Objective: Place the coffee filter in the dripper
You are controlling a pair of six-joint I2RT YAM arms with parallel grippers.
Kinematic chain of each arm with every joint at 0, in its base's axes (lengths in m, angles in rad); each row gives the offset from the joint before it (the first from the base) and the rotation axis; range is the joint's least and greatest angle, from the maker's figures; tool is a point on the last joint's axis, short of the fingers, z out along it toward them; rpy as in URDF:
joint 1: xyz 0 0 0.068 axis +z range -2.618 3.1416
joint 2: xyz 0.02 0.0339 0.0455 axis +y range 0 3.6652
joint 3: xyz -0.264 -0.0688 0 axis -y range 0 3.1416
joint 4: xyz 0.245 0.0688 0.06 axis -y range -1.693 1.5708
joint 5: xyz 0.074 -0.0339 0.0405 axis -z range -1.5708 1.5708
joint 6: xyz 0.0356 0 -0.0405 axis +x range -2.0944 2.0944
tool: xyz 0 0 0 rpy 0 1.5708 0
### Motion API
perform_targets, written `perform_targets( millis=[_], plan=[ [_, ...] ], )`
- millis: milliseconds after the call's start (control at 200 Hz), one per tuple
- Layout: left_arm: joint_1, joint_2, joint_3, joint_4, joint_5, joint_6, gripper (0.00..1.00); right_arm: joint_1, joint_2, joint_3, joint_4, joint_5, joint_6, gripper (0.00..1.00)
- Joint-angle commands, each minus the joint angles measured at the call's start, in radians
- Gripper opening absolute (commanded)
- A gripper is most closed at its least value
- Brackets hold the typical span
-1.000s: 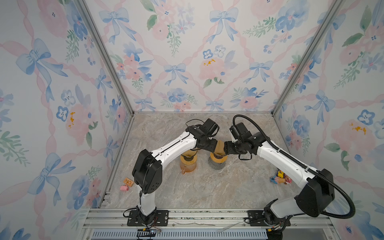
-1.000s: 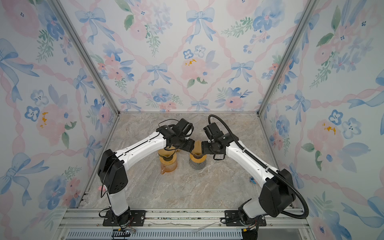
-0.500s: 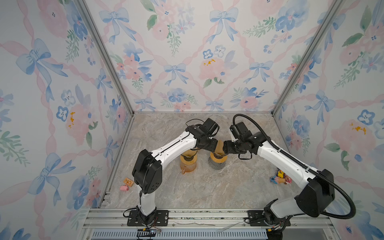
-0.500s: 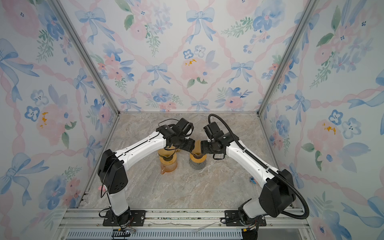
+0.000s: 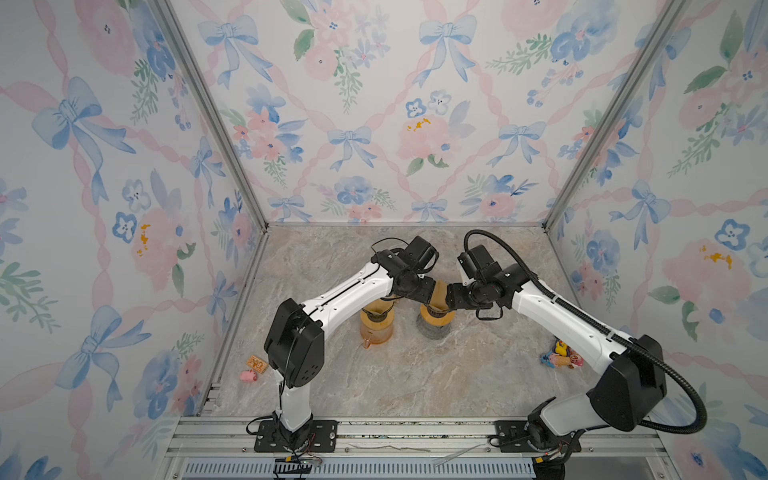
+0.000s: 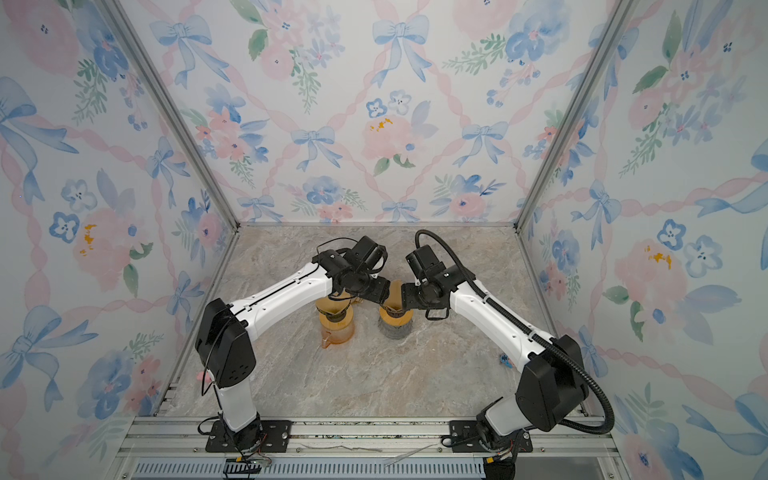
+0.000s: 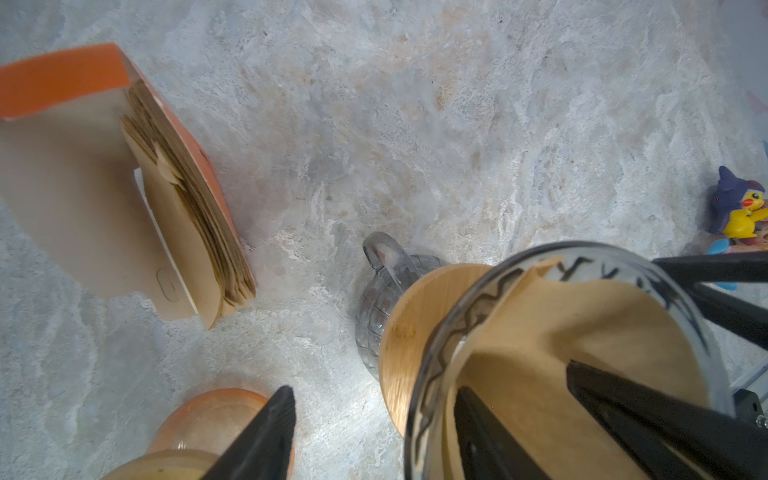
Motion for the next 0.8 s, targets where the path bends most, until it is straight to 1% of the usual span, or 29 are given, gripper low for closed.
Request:
perform_targets(
  millis=[0,110,320,530,680,725,795],
  plan=[
    [-0.005,-0.013,0.034,-0.02,0.015,-0.014,0.66,-0.004,-0.054,0.015,0.024,-0.025,0.012,0.69],
    [-0.005,-0.026,0.056,-0.018,0.015,-0.015,0.68,-0.005,-0.097,0.008,0.04,-0.024,0.011,0.69],
    [-0.005,-0.067,0.079,-0.017,0.009,-0.021,0.68,-0.006,-0.177,-0.009,0.037,-0.014,0.012,0.69],
    [-0.004,-0.121,0.058,-0.015,0.013,-0.02,0.69,-0.006,-0.25,-0.037,0.049,-0.023,0.007,0.71],
    [-0.005,-0.192,0.021,-0.011,-0.004,-0.026,0.69,-0.006,-0.3,-0.064,0.065,-0.036,-0.006,0.71],
    [-0.005,-0.222,0.004,-0.002,-0.011,-0.026,0.69,-0.006,-0.321,-0.078,0.08,-0.036,-0.011,0.73],
    [-0.004,-0.278,-0.034,0.021,-0.018,-0.016,0.69,-0.005,-0.348,-0.09,0.083,-0.031,-0.024,0.78]
  ],
)
